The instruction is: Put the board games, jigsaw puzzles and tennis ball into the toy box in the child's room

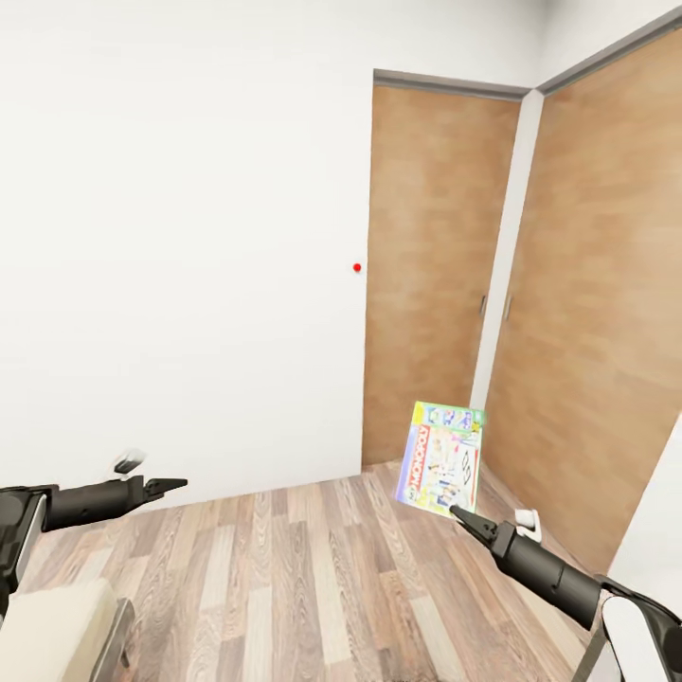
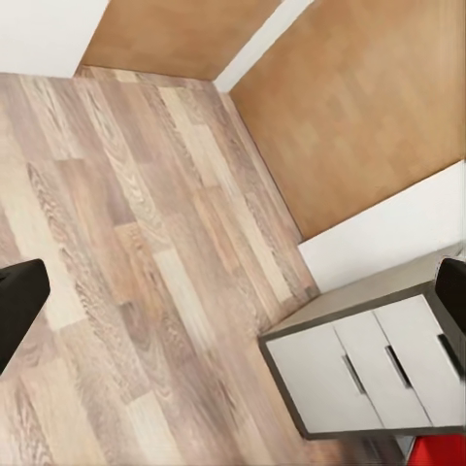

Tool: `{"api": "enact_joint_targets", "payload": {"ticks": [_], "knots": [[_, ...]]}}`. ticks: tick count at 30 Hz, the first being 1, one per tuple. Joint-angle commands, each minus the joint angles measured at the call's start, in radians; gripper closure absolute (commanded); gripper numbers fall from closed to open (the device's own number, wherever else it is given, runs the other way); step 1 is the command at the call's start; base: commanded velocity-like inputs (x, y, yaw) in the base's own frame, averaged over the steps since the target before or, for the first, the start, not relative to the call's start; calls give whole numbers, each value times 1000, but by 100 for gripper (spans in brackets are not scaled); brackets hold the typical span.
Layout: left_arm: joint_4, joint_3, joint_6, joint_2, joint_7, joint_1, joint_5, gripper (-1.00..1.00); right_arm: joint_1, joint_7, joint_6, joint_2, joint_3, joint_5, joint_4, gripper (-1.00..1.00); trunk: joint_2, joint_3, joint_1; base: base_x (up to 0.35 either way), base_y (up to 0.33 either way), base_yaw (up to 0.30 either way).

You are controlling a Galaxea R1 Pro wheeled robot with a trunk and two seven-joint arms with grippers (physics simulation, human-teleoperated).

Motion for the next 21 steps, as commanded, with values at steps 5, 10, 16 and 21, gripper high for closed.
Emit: {"api": "enact_joint_targets", "payload": {"ticks": [5, 10, 16, 21], "knots": [[-1, -7, 8, -9, -9, 0, -10, -100, -1, 10, 12, 0, 15, 2, 2, 100, -1, -3, 0, 0, 0, -278], [-1, -12, 8, -11, -9, 0, -10, -100, -1, 12, 13, 0, 19, 2, 2, 100, -1, -5, 0, 0, 0, -278], [-1, -13, 8, -11, -9, 0, -10, -100, -1, 14, 10, 0, 20, 2, 2, 100, -1, -6, 0, 0, 0, -278], [-1, -14, 8, -11, -9, 0, -10, -100, -1, 15, 7, 0, 20, 3, 2, 100, -1, -6, 0, 0, 0, -278]]}}
